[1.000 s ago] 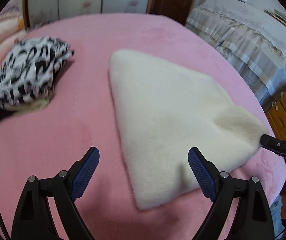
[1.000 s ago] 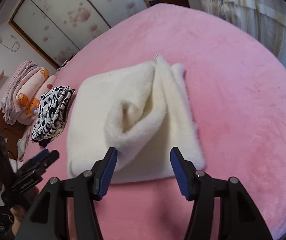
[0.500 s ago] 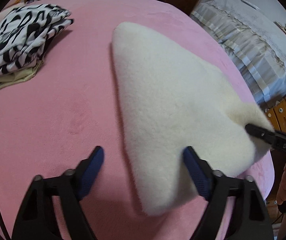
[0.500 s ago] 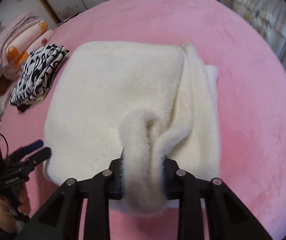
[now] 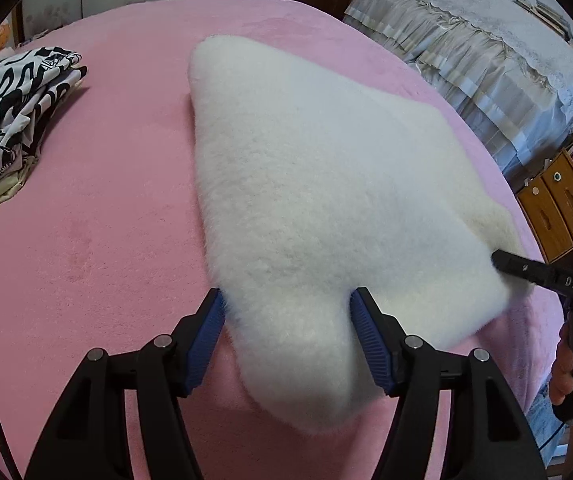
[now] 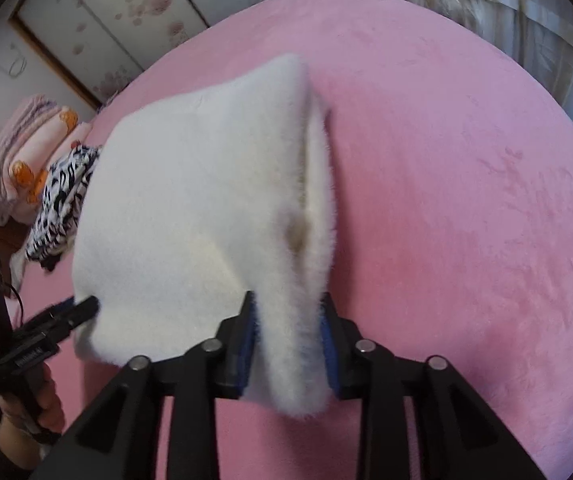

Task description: Fold large clothes

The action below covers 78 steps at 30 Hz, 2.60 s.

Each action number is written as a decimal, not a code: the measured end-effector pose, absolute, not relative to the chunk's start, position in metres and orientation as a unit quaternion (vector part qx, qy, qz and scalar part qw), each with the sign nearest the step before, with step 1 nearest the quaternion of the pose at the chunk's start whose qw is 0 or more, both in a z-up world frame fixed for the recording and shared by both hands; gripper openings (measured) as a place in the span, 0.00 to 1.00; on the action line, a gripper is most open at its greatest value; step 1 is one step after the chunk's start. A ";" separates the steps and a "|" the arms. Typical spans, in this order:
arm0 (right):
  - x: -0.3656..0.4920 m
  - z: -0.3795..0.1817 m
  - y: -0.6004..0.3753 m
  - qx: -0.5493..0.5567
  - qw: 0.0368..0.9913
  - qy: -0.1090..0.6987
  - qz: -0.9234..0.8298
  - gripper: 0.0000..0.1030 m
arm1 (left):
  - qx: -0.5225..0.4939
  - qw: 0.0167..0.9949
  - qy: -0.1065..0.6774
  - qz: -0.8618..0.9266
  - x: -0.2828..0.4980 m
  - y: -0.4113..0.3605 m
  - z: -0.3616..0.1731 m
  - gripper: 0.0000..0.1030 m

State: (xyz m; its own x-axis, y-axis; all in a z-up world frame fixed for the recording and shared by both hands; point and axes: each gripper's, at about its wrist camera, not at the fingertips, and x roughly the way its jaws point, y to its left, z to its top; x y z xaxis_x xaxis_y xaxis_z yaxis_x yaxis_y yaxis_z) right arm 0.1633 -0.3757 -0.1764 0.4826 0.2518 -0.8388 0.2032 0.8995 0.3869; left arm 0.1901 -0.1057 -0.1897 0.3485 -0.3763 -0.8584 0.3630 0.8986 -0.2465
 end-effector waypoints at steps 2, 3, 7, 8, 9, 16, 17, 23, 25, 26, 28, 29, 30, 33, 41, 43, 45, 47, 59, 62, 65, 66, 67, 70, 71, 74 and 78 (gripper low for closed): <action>0.167 -0.166 -0.383 0.227 0.839 0.495 0.011 0.49 | -0.015 0.811 0.538 -0.230 0.195 -0.100 -0.186 0.62; 0.170 -0.160 -0.385 0.227 0.843 0.488 0.011 0.55 | -0.018 0.806 0.543 -0.234 0.199 -0.098 -0.183 0.62; 0.199 -0.146 -0.389 0.222 0.851 0.475 0.015 0.61 | -0.022 0.812 0.539 -0.223 0.223 -0.090 -0.170 0.76; 0.212 -0.145 -0.385 0.218 0.852 0.475 0.017 0.61 | -0.028 0.813 0.538 -0.220 0.232 -0.089 -0.168 0.79; 0.227 -0.145 -0.384 0.213 0.854 0.474 0.017 0.61 | -0.035 0.812 0.539 -0.222 0.241 -0.090 -0.166 0.80; 0.322 -0.175 -0.394 0.235 0.829 0.508 -0.008 0.61 | -0.069 0.801 0.556 -0.208 0.311 -0.110 -0.170 0.81; 0.326 -0.180 -0.401 0.250 0.823 0.509 -0.008 0.61 | -0.070 0.800 0.559 -0.206 0.319 -0.112 -0.172 0.81; 0.328 -0.163 -0.401 0.215 0.862 0.458 0.007 0.20 | -0.032 0.829 0.521 -0.202 0.334 -0.130 -0.164 0.57; 0.334 -0.188 -0.407 0.213 0.844 0.492 -0.013 0.26 | -0.045 0.824 0.526 -0.204 0.337 -0.129 -0.173 0.59; 0.335 -0.200 -0.409 0.217 0.833 0.509 -0.020 0.31 | -0.053 0.822 0.530 -0.201 0.338 -0.127 -0.178 0.63; 0.331 -0.197 -0.416 0.219 0.832 0.508 -0.043 0.54 | -0.066 0.826 0.528 -0.189 0.336 -0.124 -0.180 0.67; 0.327 -0.191 -0.417 0.221 0.832 0.506 -0.054 0.60 | -0.065 0.829 0.525 -0.182 0.333 -0.122 -0.176 0.67; 0.321 -0.182 -0.416 0.218 0.836 0.500 -0.060 0.62 | -0.060 0.833 0.521 -0.175 0.328 -0.120 -0.173 0.67; 0.297 -0.147 -0.399 0.151 0.872 0.458 -0.087 0.62 | -0.035 0.862 0.481 -0.157 0.307 -0.119 -0.146 0.65; 0.232 -0.125 -0.331 0.102 0.892 0.440 -0.009 0.23 | -0.045 0.860 0.463 -0.211 0.218 -0.138 -0.129 0.36; 0.229 -0.144 -0.322 0.092 0.883 0.460 -0.011 0.22 | -0.021 0.852 0.477 -0.216 0.202 -0.149 -0.146 0.34; 0.223 -0.163 -0.324 0.070 0.876 0.477 -0.030 0.07 | 0.012 0.865 0.457 -0.206 0.188 -0.152 -0.152 0.34; 0.214 -0.169 -0.334 0.077 0.879 0.470 -0.028 0.00 | 0.018 0.867 0.448 -0.216 0.182 -0.150 -0.153 0.34; 0.178 -0.153 -0.347 0.120 0.873 0.471 -0.048 0.00 | -0.006 0.852 0.490 -0.183 0.177 -0.130 -0.148 0.35; 0.168 -0.151 -0.346 0.134 0.869 0.474 -0.047 0.00 | 0.000 0.846 0.506 -0.170 0.170 -0.128 -0.147 0.38; 0.157 -0.147 -0.339 0.142 0.867 0.475 -0.046 0.03 | 0.004 0.843 0.515 -0.158 0.163 -0.124 -0.144 0.45; 0.153 -0.145 -0.338 0.148 0.866 0.475 -0.044 0.03 | 0.003 0.842 0.517 -0.156 0.159 -0.123 -0.143 0.46; 0.148 -0.145 -0.335 0.154 0.865 0.476 -0.042 0.03 | 0.002 0.840 0.519 -0.154 0.154 -0.121 -0.141 0.48; 0.133 -0.146 -0.325 0.172 0.858 0.482 -0.038 0.03 | 0.000 0.838 0.525 -0.149 0.139 -0.116 -0.137 0.52; 0.128 -0.147 -0.321 0.178 0.856 0.483 -0.037 0.03 | -0.001 0.837 0.527 -0.148 0.135 -0.114 -0.136 0.53; 0.111 -0.155 -0.309 0.192 0.848 0.493 -0.032 0.03 | 0.000 0.832 0.534 -0.149 0.120 -0.107 -0.135 0.55; 0.093 -0.168 -0.292 0.216 0.830 0.515 -0.004 0.03 | 0.010 0.830 0.540 -0.141 0.099 -0.095 -0.138 0.59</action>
